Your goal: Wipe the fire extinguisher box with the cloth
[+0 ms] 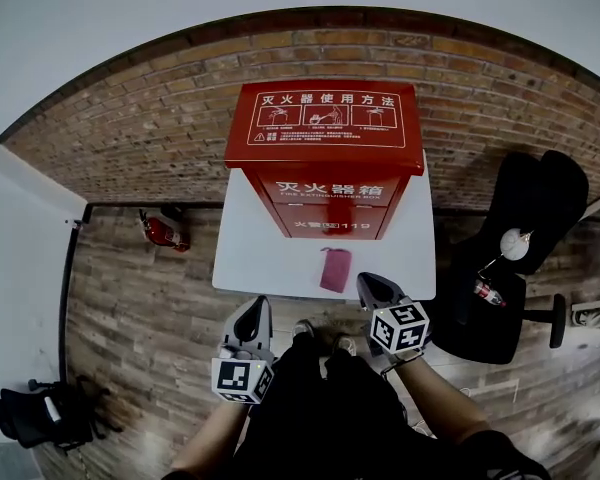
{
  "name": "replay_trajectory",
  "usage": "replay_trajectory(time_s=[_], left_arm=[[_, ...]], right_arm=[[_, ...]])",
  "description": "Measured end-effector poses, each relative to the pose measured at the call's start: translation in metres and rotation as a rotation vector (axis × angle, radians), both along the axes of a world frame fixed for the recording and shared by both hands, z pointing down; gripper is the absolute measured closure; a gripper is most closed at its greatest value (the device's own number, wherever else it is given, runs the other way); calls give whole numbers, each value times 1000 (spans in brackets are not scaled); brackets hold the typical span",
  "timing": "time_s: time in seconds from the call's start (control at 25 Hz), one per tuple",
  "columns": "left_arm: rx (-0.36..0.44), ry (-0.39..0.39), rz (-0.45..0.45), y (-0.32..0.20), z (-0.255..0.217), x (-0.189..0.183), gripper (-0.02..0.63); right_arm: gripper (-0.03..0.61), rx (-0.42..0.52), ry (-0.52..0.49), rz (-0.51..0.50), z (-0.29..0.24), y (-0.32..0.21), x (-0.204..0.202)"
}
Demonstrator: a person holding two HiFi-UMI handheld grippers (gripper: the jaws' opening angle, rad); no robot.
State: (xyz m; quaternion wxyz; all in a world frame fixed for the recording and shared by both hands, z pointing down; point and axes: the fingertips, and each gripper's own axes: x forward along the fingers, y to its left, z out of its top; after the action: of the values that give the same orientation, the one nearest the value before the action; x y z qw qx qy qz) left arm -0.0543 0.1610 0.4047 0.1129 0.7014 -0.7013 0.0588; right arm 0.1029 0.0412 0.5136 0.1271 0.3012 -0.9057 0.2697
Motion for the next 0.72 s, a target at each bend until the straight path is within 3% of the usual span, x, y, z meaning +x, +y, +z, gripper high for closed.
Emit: replay_trajectory(time_s=[0.44,0.72], left_arm=[[-29,28,107,-68,27,-24,592],[-98,47,140,-87,55,-52,592]], right_arm=[[558,-164,117,97,79,-31,-22],[554,-301,199,174,154,-42,-35]])
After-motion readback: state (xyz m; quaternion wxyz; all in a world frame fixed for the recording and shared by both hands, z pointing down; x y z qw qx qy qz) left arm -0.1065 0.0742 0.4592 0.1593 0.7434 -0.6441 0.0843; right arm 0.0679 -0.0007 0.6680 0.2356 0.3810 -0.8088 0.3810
